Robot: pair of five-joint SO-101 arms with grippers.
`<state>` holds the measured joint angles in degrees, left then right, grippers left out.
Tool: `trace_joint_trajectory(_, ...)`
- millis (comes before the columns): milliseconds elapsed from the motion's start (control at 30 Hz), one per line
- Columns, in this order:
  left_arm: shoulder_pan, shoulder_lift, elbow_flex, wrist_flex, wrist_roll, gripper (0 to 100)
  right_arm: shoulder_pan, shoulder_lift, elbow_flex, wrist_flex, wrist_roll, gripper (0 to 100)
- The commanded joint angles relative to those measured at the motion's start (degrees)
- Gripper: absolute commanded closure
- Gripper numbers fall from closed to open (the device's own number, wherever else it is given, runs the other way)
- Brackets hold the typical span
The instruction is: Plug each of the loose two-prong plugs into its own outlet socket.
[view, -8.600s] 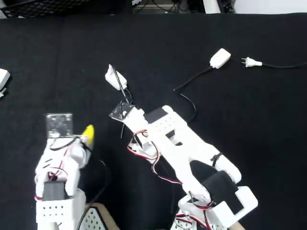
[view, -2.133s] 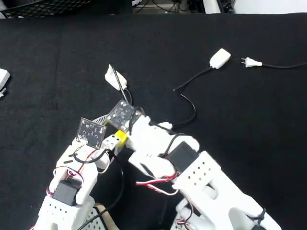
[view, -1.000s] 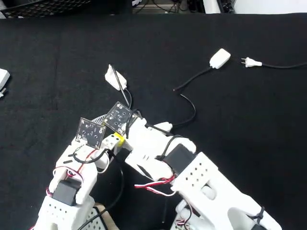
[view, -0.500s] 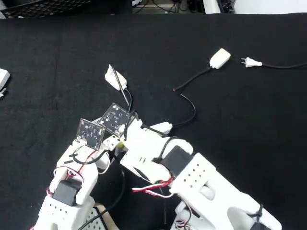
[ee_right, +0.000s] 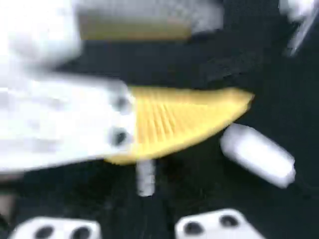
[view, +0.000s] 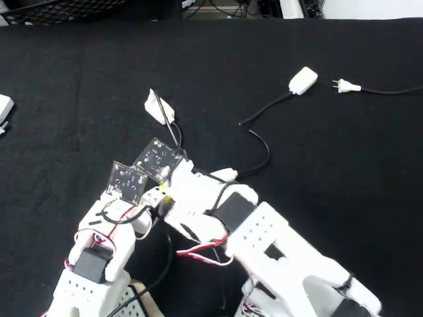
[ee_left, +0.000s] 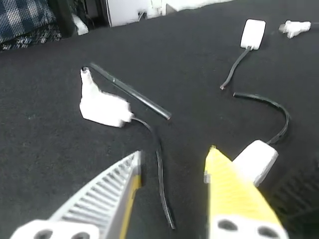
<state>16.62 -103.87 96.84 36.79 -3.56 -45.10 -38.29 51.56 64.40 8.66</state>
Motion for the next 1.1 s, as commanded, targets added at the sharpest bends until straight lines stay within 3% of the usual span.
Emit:
trace_joint_trajectory(0, 0.31, -0.35, 0.48, 0.26, 0.62, 78, 3.43, -0.22, -1.80, 2.02, 2.11, 98.6)
trace_joint_trajectory(333, -3.12, -0.35, 0.48, 0.09, 0.70, 78, 4.22, -0.22, -4.26, 6.24, 2.99, 98.6)
trace_joint_trajectory(800, -2.59, -0.35, 0.48, 0.09, 0.70, 78, 7.91, -0.31, -14.11, 10.55, 0.97, 98.6)
trace_joint_trajectory(1067, -2.51, -0.35, 0.48, 0.00, 0.70, 78, 3.08, -0.31, -15.25, 11.96, 0.88, 98.6)
